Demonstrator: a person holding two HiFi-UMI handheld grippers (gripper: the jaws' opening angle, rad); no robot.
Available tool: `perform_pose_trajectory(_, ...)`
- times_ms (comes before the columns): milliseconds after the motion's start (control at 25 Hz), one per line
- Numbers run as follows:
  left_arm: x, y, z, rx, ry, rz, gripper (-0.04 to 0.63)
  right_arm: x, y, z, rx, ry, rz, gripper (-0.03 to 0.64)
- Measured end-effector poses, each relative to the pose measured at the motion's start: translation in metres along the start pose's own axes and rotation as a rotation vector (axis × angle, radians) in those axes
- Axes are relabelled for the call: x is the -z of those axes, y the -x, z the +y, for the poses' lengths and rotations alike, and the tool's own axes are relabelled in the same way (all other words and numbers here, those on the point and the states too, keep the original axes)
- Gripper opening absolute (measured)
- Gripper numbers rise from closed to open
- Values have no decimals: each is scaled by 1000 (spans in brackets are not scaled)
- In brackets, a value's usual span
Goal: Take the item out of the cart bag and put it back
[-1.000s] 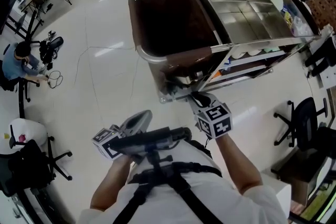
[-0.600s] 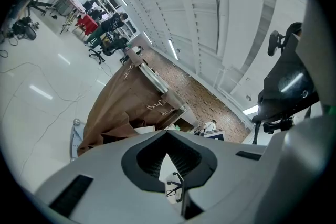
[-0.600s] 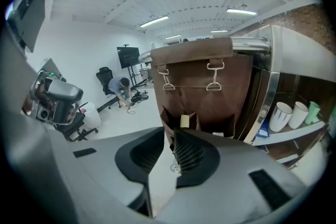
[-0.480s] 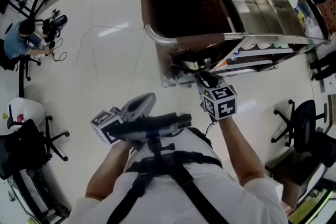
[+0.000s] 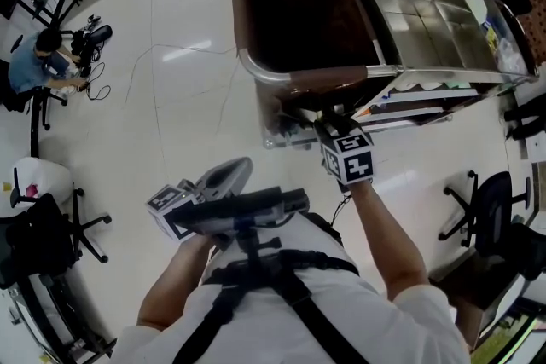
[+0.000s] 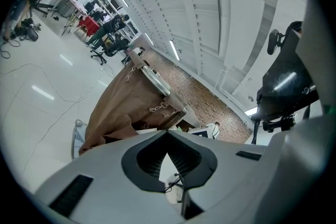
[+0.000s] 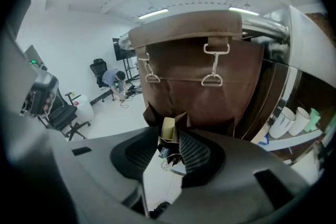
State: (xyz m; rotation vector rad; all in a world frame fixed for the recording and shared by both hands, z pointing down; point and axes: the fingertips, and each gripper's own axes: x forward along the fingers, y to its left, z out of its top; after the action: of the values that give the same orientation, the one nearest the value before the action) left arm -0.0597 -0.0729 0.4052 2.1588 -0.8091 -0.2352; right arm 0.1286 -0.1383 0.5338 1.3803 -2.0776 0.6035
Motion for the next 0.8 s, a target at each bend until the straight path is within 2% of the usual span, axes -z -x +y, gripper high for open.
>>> perform_pose_trajectory(200,-1,1,3,-10,0,-8,0,7,-19,1,-12,6,39,131)
perform_pose_trajectory(800,0,0,8,-47,-7,-11,0,1,-52,6,-33,71,57,118)
